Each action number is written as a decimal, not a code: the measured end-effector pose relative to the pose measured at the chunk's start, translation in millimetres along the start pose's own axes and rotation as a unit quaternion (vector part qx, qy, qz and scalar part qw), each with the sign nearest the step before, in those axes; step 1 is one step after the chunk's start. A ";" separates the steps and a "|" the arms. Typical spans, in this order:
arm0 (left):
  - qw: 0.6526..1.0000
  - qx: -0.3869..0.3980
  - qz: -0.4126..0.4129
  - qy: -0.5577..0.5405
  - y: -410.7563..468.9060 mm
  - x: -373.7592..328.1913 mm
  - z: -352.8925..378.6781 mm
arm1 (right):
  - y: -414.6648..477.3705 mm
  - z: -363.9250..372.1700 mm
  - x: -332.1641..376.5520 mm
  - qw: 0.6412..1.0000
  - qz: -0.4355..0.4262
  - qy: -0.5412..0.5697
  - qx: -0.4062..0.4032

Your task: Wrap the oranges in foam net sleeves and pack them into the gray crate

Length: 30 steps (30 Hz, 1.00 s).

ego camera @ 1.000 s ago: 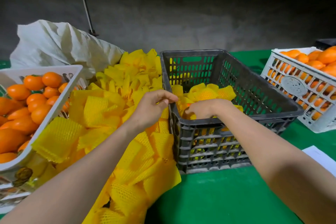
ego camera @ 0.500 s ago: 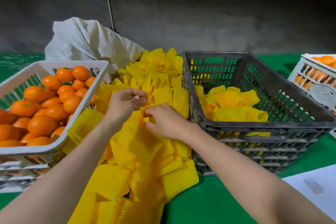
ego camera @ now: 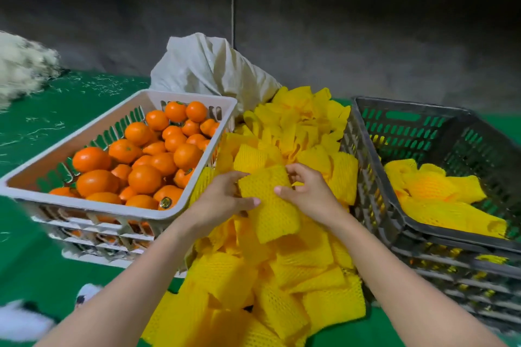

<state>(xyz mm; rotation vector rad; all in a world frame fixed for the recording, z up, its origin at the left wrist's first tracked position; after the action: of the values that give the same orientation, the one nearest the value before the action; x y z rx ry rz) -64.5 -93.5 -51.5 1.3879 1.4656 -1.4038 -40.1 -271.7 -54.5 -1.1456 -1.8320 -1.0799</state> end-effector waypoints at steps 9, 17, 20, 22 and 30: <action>0.960 -0.140 0.175 0.165 -5.3 -11.2 -19.5 | 14.2 28.8 43.8 0.965 -0.203 -0.165 -0.021; 0.985 -0.107 0.109 -0.075 3.1 -18.9 -95.8 | 49.1 68.2 58.8 0.957 -0.243 -0.144 -0.069; 0.979 -0.091 0.025 0.178 24.9 -5.0 -138.4 | 59.3 75.9 56.9 0.960 -0.233 -0.142 -0.059; 0.907 0.043 -0.065 0.415 36.7 12.5 -151.6 | 61.8 79.0 53.3 0.964 -0.222 -0.140 -0.045; 0.901 0.134 -0.162 0.379 57.2 43.8 -153.8 | 61.4 81.9 53.6 0.974 -0.177 -0.140 -0.015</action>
<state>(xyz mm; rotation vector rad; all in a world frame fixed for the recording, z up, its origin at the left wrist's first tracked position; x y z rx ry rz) 11.3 56.3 -76.9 2.0961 2.1281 -1.3557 -13.3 -163.8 -23.2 -1.0542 -2.3128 -1.1908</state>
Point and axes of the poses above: each hand's wrist, its own y-axis towards the middle knuckle, its own z-axis out of the palm, x = y × z, the point moved 1 cm from there along y, towards the middle knuckle, and after that the axes turned 9 degrees about -z, right-handed, at the moved point
